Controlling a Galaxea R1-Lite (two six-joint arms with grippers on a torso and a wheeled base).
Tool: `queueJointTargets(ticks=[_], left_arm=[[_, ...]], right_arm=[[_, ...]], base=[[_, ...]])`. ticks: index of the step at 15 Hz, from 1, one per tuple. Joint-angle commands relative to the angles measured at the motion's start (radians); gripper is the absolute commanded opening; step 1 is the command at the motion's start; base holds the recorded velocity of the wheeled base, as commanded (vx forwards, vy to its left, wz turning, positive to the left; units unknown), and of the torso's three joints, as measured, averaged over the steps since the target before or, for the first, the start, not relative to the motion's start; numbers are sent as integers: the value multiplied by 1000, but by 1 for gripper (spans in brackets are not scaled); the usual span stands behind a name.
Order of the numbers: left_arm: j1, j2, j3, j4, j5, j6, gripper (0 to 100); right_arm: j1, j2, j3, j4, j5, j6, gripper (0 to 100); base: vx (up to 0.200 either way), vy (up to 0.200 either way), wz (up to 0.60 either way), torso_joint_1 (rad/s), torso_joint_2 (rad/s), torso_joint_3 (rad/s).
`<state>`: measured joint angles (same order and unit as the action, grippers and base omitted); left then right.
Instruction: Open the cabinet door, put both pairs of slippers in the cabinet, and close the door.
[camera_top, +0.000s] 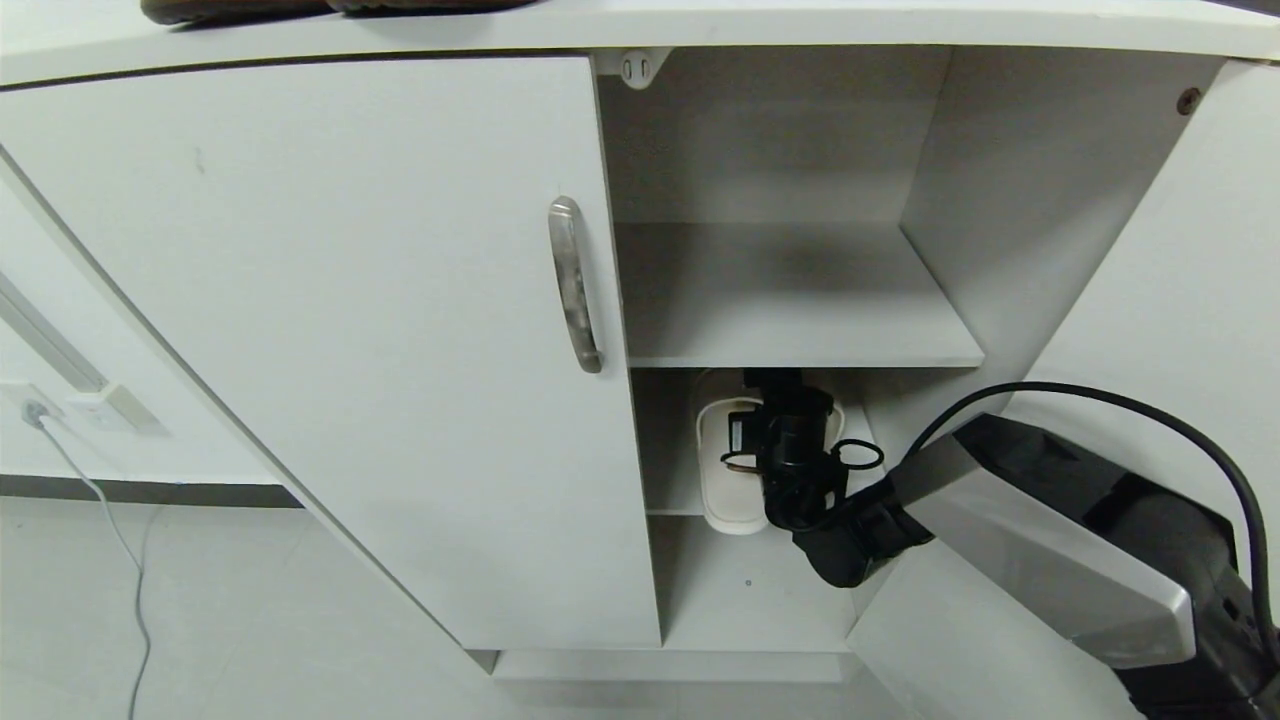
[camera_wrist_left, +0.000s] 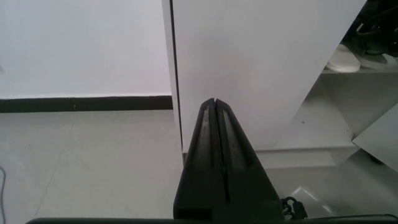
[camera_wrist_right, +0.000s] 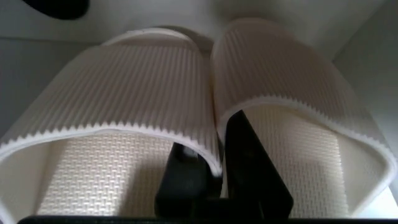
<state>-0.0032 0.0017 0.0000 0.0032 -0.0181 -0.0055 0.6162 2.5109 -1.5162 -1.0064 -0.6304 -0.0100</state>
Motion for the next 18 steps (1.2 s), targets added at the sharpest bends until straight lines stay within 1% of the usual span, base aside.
queueJointTargets(ticks=[1,9,10,12,14,17,18], left_arm=[[0,0,0,0,0,-2,0],[0,1,0,0,0,-1,0],[0,0,0,0,0,-1,0],[0,0,0,0,0,-2,0],[0,1,0,0,0,-4,0],[0,0,0,0,0,-2,0],[0,1,0,0,0,-2,0]], right_arm=[[-9,20,-41,18,3,-1,0],[-29,57,-67,23,3,-1,0],[-29,57,-67,23,3,-1,100],[-27,51,-44,23,3,-4,100],[-24,22,8,14,14,-4,100],[-15,-24,76,-18,23,-2,100],[-7,-37,100,-47,21,-4,100]], base=[[0,0,0,0,0,0],[0,0,0,0,0,0],[0,0,0,0,0,0],[0,0,0,0,0,0],[0,0,0,0,0,0],[0,0,0,0,0,0],[0,0,0,0,0,0]])
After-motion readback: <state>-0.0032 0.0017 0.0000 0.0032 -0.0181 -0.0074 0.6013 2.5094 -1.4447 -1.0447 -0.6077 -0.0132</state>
